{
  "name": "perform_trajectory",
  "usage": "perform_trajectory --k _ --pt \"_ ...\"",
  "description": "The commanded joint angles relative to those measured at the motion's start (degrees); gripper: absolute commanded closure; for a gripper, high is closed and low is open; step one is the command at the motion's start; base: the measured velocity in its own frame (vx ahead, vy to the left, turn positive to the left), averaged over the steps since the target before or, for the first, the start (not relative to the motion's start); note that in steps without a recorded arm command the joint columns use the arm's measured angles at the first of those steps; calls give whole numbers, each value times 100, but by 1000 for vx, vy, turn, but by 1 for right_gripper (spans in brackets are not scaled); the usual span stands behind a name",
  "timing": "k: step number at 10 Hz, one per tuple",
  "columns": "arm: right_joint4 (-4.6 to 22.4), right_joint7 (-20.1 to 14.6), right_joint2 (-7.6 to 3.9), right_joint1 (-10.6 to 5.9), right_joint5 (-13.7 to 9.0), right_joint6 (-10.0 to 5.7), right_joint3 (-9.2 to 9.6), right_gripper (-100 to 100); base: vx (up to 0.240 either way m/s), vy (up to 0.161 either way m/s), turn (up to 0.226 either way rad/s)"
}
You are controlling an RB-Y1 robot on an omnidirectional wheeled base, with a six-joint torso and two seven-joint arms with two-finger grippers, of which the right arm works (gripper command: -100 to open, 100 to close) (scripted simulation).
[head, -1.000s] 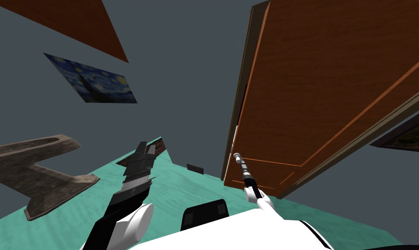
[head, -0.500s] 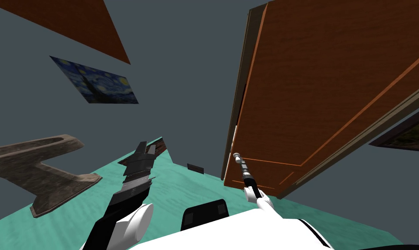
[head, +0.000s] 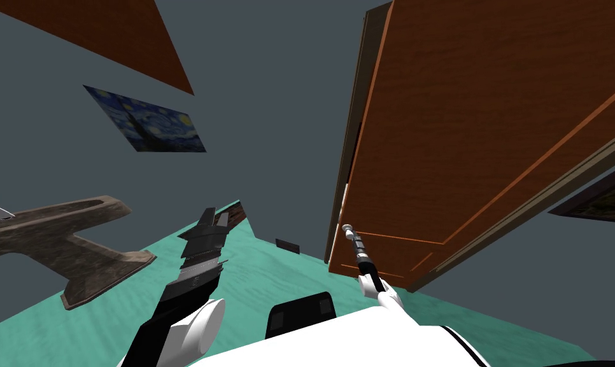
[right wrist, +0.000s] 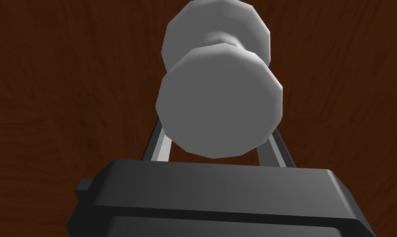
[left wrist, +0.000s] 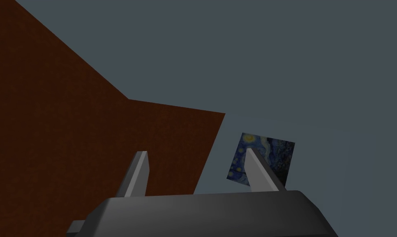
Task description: Pull the door open
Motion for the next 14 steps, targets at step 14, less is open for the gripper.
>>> perform_trajectory --k 14 --pt "164 -1954 -16 -120 -449 -110 341 100 -25 -8 26"
